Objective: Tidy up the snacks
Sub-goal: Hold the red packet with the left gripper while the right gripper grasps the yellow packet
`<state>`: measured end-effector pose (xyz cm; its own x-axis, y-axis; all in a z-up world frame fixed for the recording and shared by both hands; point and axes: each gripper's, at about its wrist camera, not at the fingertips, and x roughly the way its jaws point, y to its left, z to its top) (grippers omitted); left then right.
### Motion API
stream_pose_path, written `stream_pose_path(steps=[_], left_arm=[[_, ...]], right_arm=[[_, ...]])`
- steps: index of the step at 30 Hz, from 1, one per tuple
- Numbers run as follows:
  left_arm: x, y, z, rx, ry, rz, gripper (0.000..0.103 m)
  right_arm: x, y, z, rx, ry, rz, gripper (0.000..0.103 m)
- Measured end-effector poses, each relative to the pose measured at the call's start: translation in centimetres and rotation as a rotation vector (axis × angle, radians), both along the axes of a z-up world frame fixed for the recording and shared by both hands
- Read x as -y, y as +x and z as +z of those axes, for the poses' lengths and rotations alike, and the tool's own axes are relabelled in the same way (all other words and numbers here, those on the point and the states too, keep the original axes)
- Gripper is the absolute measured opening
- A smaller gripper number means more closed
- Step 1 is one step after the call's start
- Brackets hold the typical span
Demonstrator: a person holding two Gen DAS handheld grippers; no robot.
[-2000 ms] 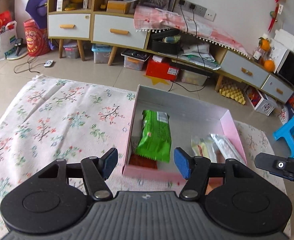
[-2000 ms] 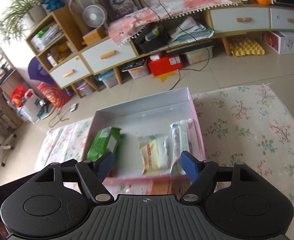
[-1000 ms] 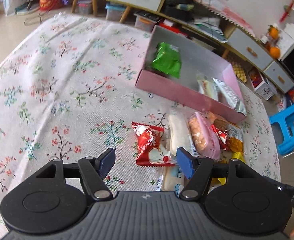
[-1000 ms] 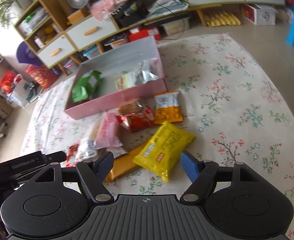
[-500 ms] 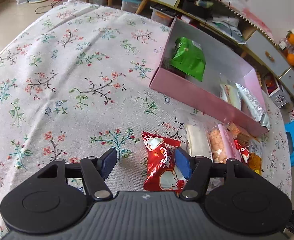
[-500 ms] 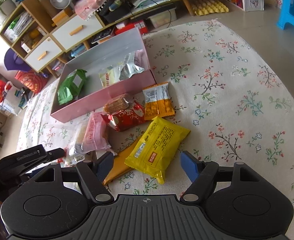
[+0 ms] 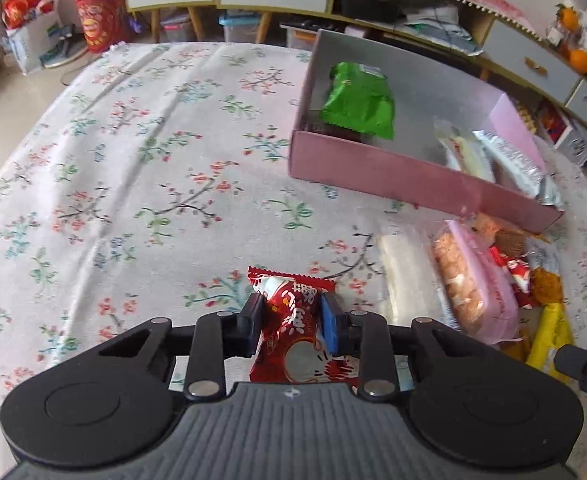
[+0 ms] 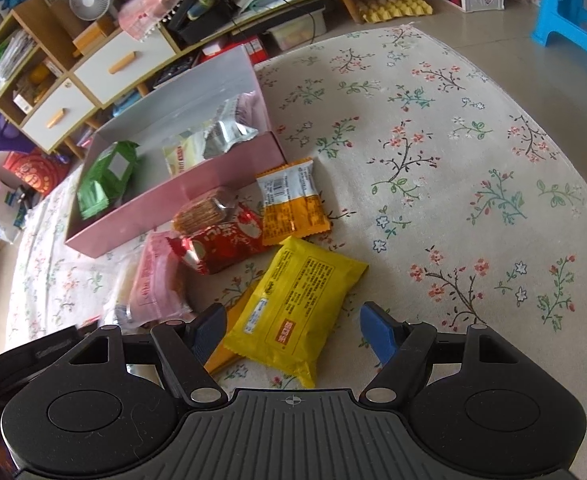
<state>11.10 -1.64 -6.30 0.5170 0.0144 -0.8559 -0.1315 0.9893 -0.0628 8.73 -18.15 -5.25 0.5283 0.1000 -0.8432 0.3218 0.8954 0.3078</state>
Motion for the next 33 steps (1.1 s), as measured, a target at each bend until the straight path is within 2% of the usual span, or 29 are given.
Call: stream_pose_path(steps=[5, 12, 14, 17, 23, 33], left_arm=[[-0.6, -0.1, 0.1, -0.013, -0.016, 0.013, 0.027], [-0.5, -0.2, 0.2, -0.003, 0.035, 0.03, 0.027], [-0.7, -0.3, 0.4, -0.002, 0.022, 0.036, 0.027], [-1.0, -0.7, 1.0, 0.016, -0.005, 0.047, 0.027], [-0.6, -1.4, 2.1, 0.055, -0.039, 0.023, 0.027], [-0.7, -1.4, 2.2, 0.065, -0.046, 0.017, 0.027]], right_arm=[[-0.7, 0.5, -0.7, 0.0, -0.029, 0.012, 0.075], [-2.4, 1.3, -1.6, 0.018, -0.111, 0.068, 0.074], [-2.7, 1.2, -1.5, 0.022, -0.125, 0.081, 0.059], [-2.1, 0.7, -0.6, 0.025, -0.081, 0.06, 0.055], [-2.3, -0.1, 0.8, 0.061, -0.105, 0.088, 0.054], [-3.7, -0.2, 1.5, 0.092, -0.107, 0.164, 0.054]])
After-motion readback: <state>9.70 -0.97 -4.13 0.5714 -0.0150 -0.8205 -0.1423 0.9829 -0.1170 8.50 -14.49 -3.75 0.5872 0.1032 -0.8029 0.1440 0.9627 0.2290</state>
